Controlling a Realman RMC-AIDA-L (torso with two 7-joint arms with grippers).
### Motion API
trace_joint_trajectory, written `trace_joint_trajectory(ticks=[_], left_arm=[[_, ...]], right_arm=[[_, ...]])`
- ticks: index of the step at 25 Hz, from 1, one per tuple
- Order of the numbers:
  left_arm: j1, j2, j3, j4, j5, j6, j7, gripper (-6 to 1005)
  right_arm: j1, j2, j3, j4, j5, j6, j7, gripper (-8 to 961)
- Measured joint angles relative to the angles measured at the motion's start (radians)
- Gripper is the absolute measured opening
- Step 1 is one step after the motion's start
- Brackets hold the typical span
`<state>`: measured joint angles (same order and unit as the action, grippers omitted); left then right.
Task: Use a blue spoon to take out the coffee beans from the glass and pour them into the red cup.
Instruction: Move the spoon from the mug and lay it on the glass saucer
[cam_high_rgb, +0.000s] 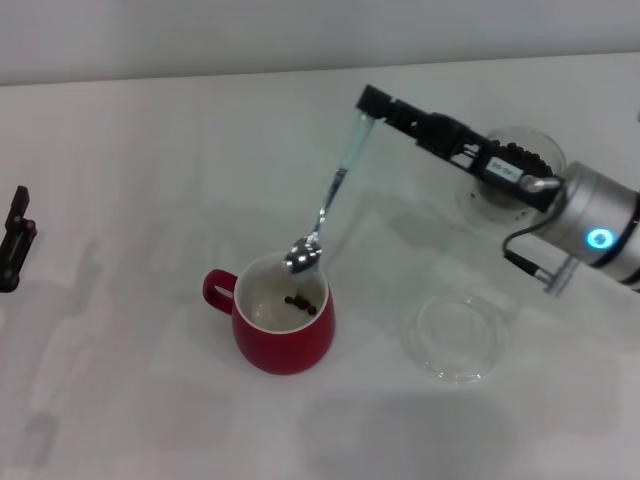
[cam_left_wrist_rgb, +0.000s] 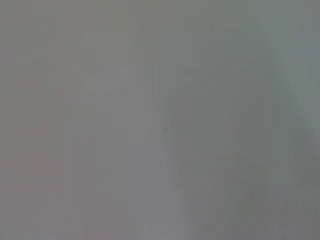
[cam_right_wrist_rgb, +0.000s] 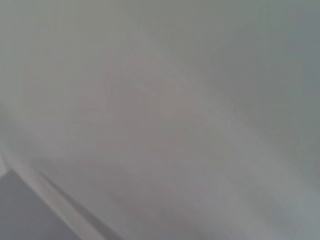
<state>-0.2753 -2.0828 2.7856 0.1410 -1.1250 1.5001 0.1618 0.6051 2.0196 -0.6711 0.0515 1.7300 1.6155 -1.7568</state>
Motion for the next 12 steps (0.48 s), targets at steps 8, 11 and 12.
trace_joint_trajectory(ticks=[8, 11, 12], left_arm=[[0.001, 0.000, -0.001, 0.000, -0.001, -0.004, 0.005, 682], [0.003, 0.001, -0.005, -0.001, -0.010, -0.010, 0.006, 682], [0.004, 0.002, -0.006, -0.001, -0.014, -0.010, 0.006, 682]], right_arm=[[-0.121, -0.007, 0.019, -0.094, 0.000, 0.064, 0.079, 207], [-0.166, -0.009, 0.023, -0.130, 0.003, 0.071, 0.084, 207], [-0.179, -0.010, 0.023, -0.139, 0.006, 0.073, 0.085, 208]])
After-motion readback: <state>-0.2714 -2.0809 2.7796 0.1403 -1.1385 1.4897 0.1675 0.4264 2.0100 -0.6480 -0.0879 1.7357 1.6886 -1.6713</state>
